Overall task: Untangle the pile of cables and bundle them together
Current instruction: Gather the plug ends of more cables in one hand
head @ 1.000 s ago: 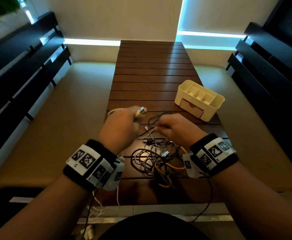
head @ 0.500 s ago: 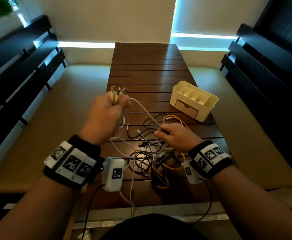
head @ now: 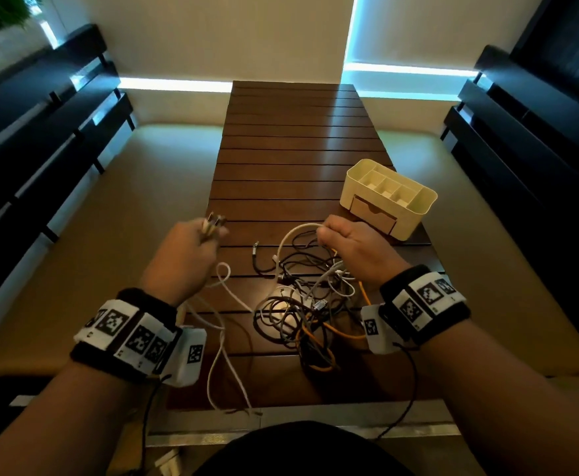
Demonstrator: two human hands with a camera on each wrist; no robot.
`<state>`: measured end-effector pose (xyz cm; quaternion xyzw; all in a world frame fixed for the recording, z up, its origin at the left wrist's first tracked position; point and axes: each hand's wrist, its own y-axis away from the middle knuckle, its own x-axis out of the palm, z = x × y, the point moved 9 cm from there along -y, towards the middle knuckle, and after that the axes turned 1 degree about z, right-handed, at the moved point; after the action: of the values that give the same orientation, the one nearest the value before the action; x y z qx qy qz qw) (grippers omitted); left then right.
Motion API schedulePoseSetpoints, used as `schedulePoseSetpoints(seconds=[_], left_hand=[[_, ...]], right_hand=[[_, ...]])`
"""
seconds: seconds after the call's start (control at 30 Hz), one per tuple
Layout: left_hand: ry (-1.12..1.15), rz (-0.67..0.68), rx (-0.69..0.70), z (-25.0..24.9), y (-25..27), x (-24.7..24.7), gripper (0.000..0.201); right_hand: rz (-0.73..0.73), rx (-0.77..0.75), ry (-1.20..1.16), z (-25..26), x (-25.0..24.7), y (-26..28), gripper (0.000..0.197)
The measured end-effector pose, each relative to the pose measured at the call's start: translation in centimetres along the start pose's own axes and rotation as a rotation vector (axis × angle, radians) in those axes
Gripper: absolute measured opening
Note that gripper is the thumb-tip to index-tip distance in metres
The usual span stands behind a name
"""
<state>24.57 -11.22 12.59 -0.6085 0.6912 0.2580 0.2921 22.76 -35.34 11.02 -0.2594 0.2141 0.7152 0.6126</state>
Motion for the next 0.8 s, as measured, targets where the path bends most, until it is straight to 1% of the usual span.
schedulePoseSetpoints(seconds=[0.07, 0.13, 0.2, 0.27, 0.3, 0.33, 0.4, 0.47, 0.53, 0.6, 0.63, 0.67, 0.7, 0.73, 0.8], left_hand=[[0.075, -0.034, 0.147, -3.2, 0.3, -0.7, 0.026], [0.071, 0.012, 0.238, -5.5, 0.5, 0.3, 0.023], [0.017, 0.127, 0.254, -6.3, 0.3, 2.6, 0.022], [-0.074, 0.254, 0.238, -6.2, 0.5, 5.1, 0.028], [-0.113, 0.283, 0.221, -5.9, 0.5, 5.8, 0.029], [-0.139, 0.283, 0.203, -5.5, 0.5, 6.1, 0.029], [-0.148, 0.229, 0.199, -5.4, 0.5, 5.6, 0.028], [-0.102, 0.144, 0.246, -6.5, 0.8, 4.2, 0.029], [0.032, 0.022, 0.260, -7.5, 1.2, 1.5, 0.026], [0.215, -0.095, 0.234, -7.5, 1.2, -1.7, 0.024], [0.295, -0.126, 0.230, -7.1, 1.0, -2.9, 0.026], [0.346, -0.134, 0.224, -6.6, 0.8, -3.8, 0.029], [0.346, -0.125, 0.209, -5.9, 0.5, -4.2, 0.030], [0.291, -0.105, 0.176, -5.0, 0.0, -4.0, 0.029], [0.083, -0.023, 0.054, -2.3, -0.9, -2.7, 0.027]], right_hand=[[0.098, -0.002, 0.087, 0.6, 1.7, -0.2, 0.025], [0.164, -0.022, 0.124, 1.4, 3.1, -0.4, 0.023], [0.178, -0.072, 0.144, 2.5, 3.8, -0.8, 0.022], [0.171, -0.114, 0.144, 3.4, 3.9, -1.1, 0.020], [0.165, -0.116, 0.156, 3.5, 3.7, -1.3, 0.019], [0.159, -0.112, 0.173, 3.6, 3.4, -1.3, 0.018], [0.148, -0.098, 0.193, 3.3, 3.1, -1.2, 0.017], [0.138, -0.079, 0.180, 2.7, 3.1, -1.0, 0.020], [0.154, -0.025, 0.164, 1.3, 3.6, -0.9, 0.021], [0.182, 0.076, 0.208, -0.9, 4.0, -0.8, 0.023], [0.189, 0.123, 0.223, -2.0, 4.0, -0.6, 0.024], [0.184, 0.156, 0.211, -2.6, 3.8, -0.5, 0.025], [0.169, 0.173, 0.180, -2.9, 3.5, -0.5, 0.025], [0.144, 0.174, 0.143, -2.7, 3.2, -0.5, 0.025], [0.064, 0.155, 0.063, -2.0, 1.9, -0.6, 0.024]])
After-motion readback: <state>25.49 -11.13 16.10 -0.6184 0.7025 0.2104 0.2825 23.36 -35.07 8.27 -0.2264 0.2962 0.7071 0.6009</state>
